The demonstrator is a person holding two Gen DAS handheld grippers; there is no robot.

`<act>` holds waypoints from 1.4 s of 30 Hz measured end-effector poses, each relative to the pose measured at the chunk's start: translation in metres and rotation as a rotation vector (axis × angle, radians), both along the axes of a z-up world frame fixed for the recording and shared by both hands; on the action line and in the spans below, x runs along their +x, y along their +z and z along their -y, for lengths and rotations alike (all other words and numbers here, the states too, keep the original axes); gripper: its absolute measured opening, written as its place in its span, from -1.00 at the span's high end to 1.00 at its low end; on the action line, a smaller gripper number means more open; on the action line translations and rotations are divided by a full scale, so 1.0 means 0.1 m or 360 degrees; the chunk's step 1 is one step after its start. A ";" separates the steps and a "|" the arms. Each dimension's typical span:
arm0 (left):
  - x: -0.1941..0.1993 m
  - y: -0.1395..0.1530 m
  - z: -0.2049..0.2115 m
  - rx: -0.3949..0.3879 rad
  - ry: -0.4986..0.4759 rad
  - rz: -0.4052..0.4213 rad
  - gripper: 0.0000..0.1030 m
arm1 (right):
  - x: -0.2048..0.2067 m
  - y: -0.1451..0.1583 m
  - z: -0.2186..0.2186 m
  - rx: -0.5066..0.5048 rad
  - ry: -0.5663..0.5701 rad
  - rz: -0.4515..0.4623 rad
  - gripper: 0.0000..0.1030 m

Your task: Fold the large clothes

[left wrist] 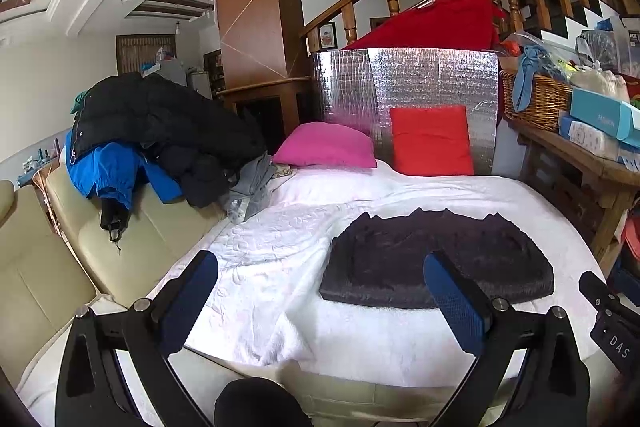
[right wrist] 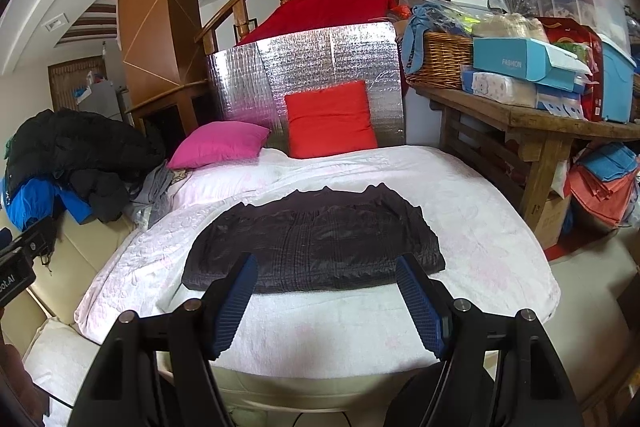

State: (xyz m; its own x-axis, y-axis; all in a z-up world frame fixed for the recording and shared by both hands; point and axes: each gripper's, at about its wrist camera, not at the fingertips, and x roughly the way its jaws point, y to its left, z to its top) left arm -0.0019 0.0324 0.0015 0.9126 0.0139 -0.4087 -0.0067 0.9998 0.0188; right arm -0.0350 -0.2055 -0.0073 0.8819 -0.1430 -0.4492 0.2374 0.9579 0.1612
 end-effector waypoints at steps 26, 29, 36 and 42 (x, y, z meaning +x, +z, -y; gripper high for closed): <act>0.02 -0.03 -0.02 0.0001 0.0004 -0.0012 -0.98 | 0.02 0.01 -0.07 -0.0018 0.0020 0.0002 -0.46; 0.03 -0.03 -0.01 0.0003 -0.0004 -0.0013 -0.98 | 0.04 0.02 -0.08 -0.0030 0.0023 0.0000 -0.46; 0.09 -0.03 -0.02 -0.0010 -0.0014 -0.0020 -0.98 | 0.12 0.03 -0.12 -0.0052 0.0038 -0.0010 -0.46; 0.25 -0.04 0.00 -0.0057 -0.0087 -0.0046 -0.98 | 0.29 0.07 -0.14 -0.0088 0.0052 -0.0013 -0.46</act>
State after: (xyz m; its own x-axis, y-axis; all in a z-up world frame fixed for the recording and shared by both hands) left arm 0.0236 0.0321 -0.0024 0.8993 -0.0509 -0.4344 0.0480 0.9987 -0.0175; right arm -0.0061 -0.1916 -0.0007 0.8827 -0.1392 -0.4489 0.2071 0.9726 0.1058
